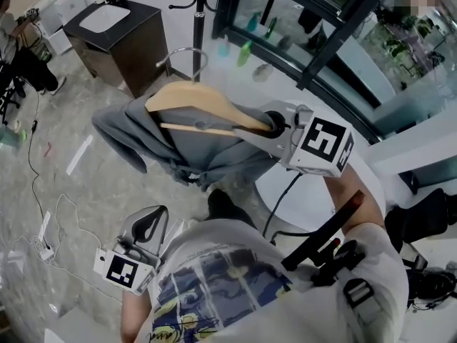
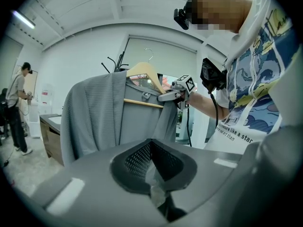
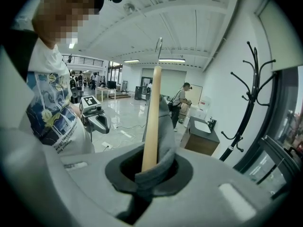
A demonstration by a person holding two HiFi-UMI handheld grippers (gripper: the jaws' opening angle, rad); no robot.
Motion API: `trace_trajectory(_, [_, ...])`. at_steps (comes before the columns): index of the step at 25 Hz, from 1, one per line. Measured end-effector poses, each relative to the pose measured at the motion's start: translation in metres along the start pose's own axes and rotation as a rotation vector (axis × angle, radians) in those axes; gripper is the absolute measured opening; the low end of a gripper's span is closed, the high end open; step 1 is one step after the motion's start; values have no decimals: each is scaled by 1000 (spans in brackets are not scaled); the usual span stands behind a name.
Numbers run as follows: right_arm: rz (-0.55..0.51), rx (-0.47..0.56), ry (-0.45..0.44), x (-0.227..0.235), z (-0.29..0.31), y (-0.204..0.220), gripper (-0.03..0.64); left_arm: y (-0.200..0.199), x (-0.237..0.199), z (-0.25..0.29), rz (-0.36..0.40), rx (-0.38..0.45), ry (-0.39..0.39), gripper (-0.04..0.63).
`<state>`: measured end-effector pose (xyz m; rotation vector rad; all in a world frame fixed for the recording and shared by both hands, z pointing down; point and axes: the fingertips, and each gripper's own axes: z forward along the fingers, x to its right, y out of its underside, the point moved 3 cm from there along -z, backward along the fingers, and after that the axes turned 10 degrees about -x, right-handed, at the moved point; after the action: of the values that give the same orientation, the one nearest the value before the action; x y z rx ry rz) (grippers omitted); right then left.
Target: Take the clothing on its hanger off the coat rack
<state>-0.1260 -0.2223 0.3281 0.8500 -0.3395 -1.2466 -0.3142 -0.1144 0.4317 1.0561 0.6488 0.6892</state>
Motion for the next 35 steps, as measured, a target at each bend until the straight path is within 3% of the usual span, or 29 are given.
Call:
trace_trajectory(19, [2,15,-88,-11,5,-5,6,-15,-2,14,-14,-10,5,3])
trace_trajectory(35, [-12,-2,-101,-15,0,-7,6,-26,-4,15,-11,-13,6,3])
